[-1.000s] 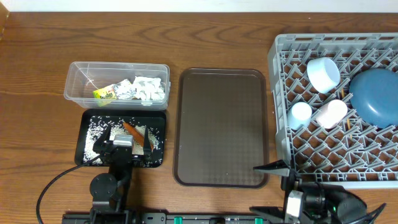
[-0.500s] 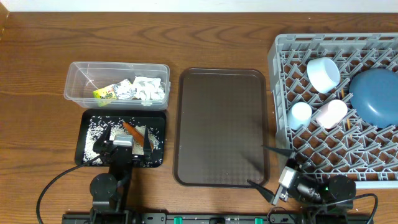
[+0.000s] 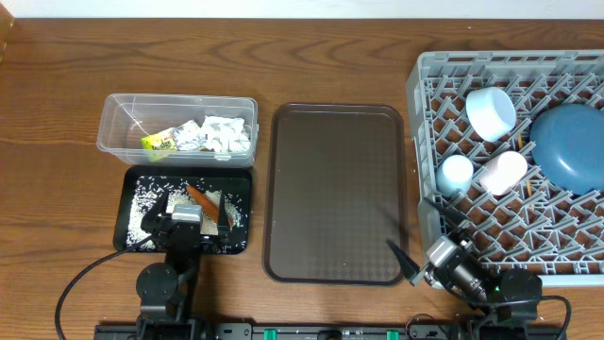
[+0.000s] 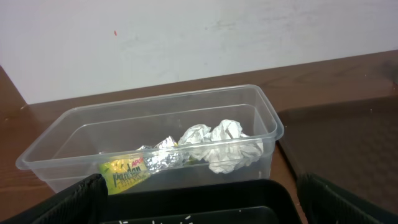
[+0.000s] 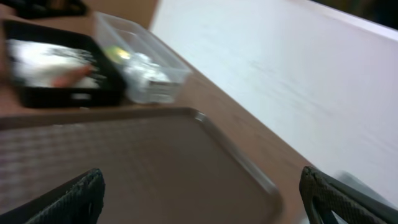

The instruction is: Sort waste into correct bins and load items into the dishwasher rack

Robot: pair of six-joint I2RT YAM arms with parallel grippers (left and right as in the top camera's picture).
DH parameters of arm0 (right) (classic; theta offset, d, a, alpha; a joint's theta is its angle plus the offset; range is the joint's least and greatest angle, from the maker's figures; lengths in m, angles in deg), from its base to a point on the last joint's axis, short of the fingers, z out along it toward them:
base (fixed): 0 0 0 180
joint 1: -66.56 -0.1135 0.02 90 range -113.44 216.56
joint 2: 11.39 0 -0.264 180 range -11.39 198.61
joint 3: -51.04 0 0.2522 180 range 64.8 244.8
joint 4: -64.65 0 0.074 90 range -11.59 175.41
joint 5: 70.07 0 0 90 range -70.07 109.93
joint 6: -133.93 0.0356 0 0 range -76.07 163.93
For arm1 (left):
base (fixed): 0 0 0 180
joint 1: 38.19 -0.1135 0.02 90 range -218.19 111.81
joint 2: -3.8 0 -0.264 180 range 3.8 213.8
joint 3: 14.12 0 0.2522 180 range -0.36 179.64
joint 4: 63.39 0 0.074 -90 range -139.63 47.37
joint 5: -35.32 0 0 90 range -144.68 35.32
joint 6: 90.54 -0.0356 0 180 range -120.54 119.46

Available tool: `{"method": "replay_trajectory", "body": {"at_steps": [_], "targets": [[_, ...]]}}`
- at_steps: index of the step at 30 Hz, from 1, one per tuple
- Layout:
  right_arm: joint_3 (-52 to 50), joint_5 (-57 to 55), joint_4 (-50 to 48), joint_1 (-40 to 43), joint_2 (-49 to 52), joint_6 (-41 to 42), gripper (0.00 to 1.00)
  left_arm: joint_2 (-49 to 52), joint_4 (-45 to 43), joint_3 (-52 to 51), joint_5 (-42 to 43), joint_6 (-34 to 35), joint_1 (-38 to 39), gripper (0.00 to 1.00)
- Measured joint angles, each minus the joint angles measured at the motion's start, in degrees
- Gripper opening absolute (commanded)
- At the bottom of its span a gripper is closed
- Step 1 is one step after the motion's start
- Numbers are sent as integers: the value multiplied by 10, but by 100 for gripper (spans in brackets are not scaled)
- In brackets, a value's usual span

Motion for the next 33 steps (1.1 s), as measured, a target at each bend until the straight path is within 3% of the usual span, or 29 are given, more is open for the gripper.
{"method": "replay_trajectory", "body": {"at_steps": [21,33], "targets": [[0,-479,5,-26,0,-5,99,0,0,0,0,0,0,100],[0,-676,-9,-96,0,177,99,0,0,0,0,0,0,100]]}}
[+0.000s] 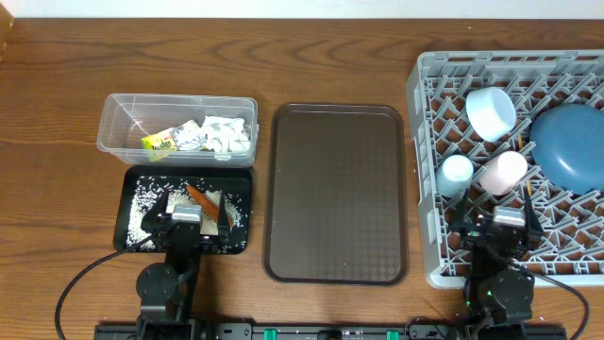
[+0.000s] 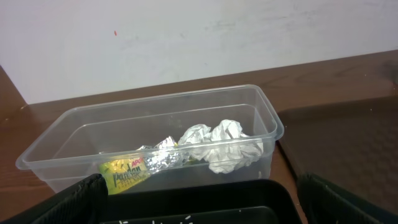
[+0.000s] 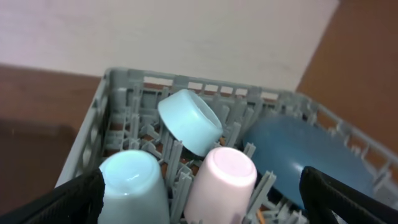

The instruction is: Sort waste into correct bins and load items into the dishwasher rack

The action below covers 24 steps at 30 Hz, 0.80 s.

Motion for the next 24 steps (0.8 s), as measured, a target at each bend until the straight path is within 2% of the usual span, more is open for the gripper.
{"method": "replay_trajectory", "body": {"at_steps": [5,9,24], "targets": [[0,-28,-1,-2,0,87,99,0,0,0,0,0,0,100],[0,-28,-1,-2,0,118,99,0,0,0,0,0,0,100],[0,174,13,7,0,68,99,0,0,0,0,0,0,100]]}}
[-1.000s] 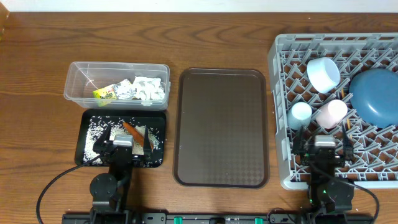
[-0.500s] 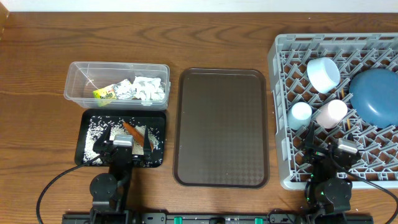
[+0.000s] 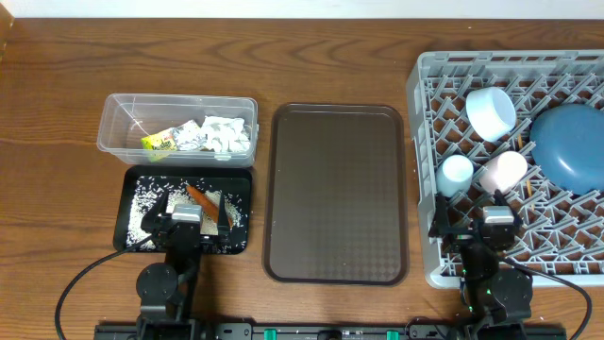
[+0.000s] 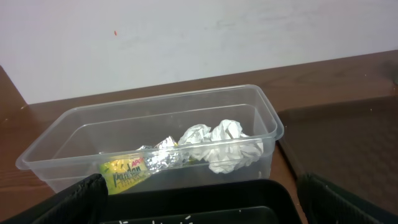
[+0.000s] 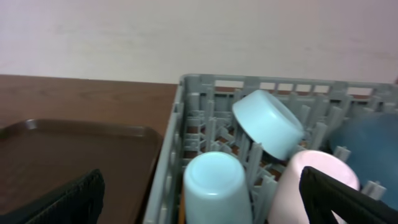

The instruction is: Sort waste into correct bins and load items into the dishwasher rack

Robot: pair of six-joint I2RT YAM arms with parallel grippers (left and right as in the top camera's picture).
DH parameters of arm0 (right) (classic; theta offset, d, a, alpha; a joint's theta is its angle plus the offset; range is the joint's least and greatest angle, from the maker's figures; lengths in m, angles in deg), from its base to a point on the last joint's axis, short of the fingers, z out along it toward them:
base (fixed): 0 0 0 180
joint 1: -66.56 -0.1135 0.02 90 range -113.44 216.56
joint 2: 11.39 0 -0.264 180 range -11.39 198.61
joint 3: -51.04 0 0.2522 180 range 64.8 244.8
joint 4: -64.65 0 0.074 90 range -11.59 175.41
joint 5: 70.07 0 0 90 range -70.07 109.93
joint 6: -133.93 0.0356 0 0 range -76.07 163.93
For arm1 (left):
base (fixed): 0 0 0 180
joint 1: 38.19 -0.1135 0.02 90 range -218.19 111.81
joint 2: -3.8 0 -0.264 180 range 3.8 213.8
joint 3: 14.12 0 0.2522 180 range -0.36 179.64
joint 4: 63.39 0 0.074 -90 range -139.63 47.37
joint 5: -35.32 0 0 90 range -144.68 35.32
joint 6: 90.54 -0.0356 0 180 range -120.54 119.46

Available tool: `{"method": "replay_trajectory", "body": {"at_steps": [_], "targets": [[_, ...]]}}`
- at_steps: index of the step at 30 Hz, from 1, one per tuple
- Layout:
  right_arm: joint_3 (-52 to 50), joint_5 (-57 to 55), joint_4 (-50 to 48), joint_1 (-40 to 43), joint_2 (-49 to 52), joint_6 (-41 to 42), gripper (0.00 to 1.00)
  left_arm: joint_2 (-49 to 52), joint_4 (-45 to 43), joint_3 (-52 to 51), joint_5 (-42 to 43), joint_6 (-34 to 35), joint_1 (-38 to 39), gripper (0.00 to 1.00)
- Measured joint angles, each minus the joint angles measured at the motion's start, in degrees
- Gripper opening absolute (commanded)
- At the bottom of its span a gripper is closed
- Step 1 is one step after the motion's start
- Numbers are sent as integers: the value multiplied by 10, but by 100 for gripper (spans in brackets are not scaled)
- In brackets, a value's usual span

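A clear bin (image 3: 113, 127) holds crumpled white paper (image 4: 227, 146), foil and a yellow wrapper (image 4: 124, 172). In front of it a black tray (image 3: 127, 179) carries rice and an orange scrap of food. My left gripper (image 3: 199, 223) rests open over that tray's front, facing the bin. The grey dishwasher rack (image 3: 420, 94) holds a pale blue bowl (image 3: 491, 111), a blue plate (image 3: 569, 144), a pale blue cup (image 5: 214, 180) and a pink cup (image 5: 317, 180). My right gripper (image 5: 205, 208) is open at the rack's front left, holding nothing.
A bare brown serving tray (image 3: 338, 189) lies between the bins and the rack, its edge also in the right wrist view. Both arm bases sit at the table's front edge. Wooden table surface stretches behind the bin and the tray.
The right gripper has shifted a little to the left and turned, so its view now takes in the brown tray's edge beside the rack. The left arm has not moved.
The right gripper first lay at the rack's front left corner, angled across the brown tray toward the bins. Later it faced straight into the rack at the cups, and now it sits slightly further left. The left gripper stayed open over the black tray throughout.
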Motion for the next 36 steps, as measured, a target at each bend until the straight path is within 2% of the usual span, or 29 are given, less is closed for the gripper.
{"method": "replay_trajectory", "body": {"at_steps": [36], "targets": [[0,30,4,31,0,-11,99,0,0,0,0,0,0,100]]}}
